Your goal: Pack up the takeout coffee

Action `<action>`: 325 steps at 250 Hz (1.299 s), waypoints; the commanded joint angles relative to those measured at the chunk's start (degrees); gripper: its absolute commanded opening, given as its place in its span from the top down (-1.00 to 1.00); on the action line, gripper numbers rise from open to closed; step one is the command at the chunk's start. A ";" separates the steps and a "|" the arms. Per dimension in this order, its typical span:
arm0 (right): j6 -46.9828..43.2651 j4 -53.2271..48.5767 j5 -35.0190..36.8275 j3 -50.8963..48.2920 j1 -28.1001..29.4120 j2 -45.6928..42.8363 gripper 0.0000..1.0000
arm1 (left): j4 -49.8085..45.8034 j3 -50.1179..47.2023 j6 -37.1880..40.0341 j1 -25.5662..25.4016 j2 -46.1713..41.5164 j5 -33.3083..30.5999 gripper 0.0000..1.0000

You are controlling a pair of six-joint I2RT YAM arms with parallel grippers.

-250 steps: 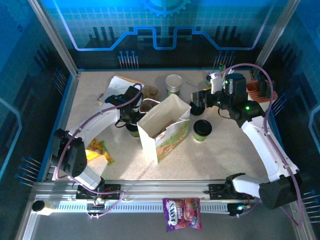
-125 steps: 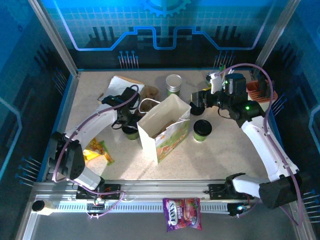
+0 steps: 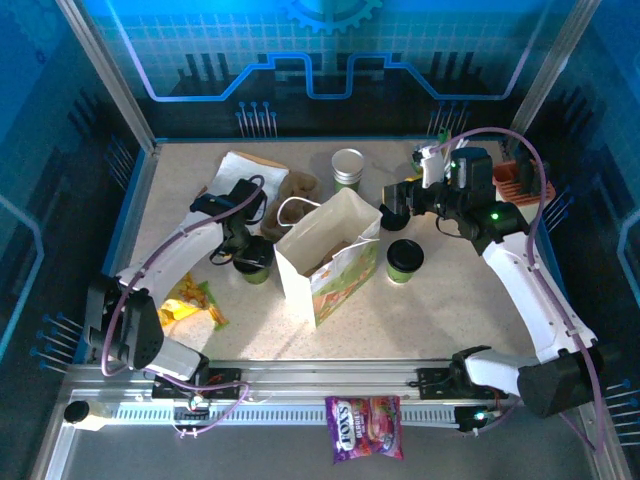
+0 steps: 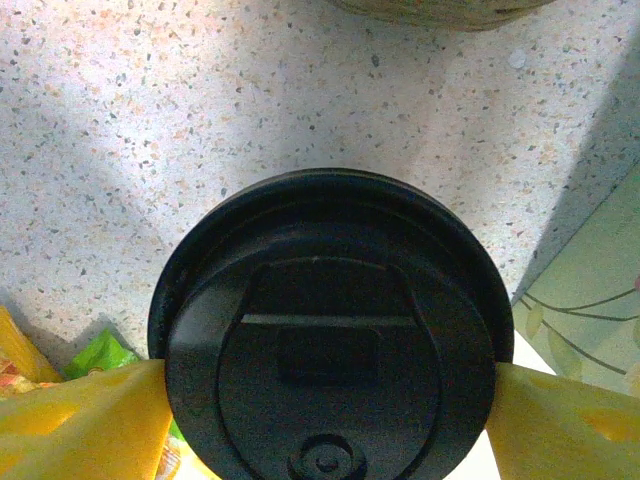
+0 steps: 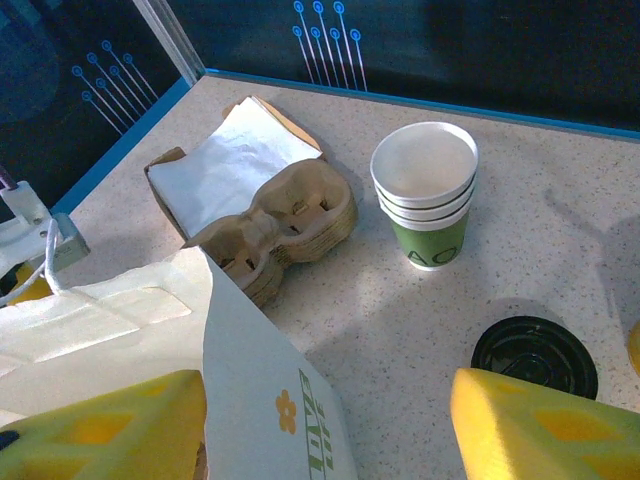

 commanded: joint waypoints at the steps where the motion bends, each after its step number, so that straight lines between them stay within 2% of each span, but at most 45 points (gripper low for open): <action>1: 0.51 1.21 -1.01 -0.66 -0.80 -0.13 -0.34 | -2.63 0.54 1.85 0.69 0.12 2.32 -0.60; 206: 0.34 1.12 -0.84 -0.84 -1.03 0.27 -0.36 | -4.58 5.43 3.56 1.41 4.54 2.19 -0.65; 325: 0.39 1.25 -0.95 -0.73 -0.95 0.44 -0.37 | -4.54 5.52 4.24 1.40 5.66 2.20 -0.51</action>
